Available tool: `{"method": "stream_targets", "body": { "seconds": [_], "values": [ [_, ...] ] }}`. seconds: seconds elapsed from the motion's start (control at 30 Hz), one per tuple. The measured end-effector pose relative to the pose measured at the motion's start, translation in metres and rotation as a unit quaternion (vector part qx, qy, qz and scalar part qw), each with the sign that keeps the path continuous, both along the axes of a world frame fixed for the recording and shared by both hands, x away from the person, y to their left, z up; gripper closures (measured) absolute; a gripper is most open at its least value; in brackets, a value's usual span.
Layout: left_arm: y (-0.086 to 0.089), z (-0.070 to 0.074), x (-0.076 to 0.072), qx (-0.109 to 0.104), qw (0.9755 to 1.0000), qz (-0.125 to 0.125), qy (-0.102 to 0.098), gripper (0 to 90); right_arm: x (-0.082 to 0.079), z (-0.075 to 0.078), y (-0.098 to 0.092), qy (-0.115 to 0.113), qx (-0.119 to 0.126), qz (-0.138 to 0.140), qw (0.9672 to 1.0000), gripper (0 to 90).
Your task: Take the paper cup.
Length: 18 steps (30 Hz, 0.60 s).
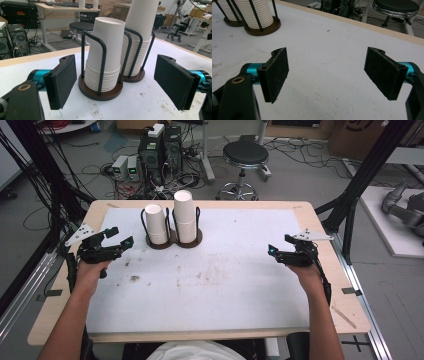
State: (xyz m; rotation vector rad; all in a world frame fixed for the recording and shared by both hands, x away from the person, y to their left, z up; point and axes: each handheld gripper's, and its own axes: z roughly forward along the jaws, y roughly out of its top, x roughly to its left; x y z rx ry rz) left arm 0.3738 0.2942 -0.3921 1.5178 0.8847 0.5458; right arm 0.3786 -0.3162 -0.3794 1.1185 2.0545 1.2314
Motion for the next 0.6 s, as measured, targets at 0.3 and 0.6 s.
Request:
{"method": "stream_targets", "body": {
  "seconds": [0.3,0.6],
  "values": [
    [-0.002,-0.001,0.0,0.002,1.0,-0.007,0.003,18.3,0.001,-0.001,0.002,-0.007,0.006,0.004,1.0,20.2],
    [-0.004,0.001,-0.003,0.014,0.9998,-0.011,0.007,18.3,-0.004,0.003,0.036,-0.025,0.006,0.068,0.9974,24.1]
  ]
}}
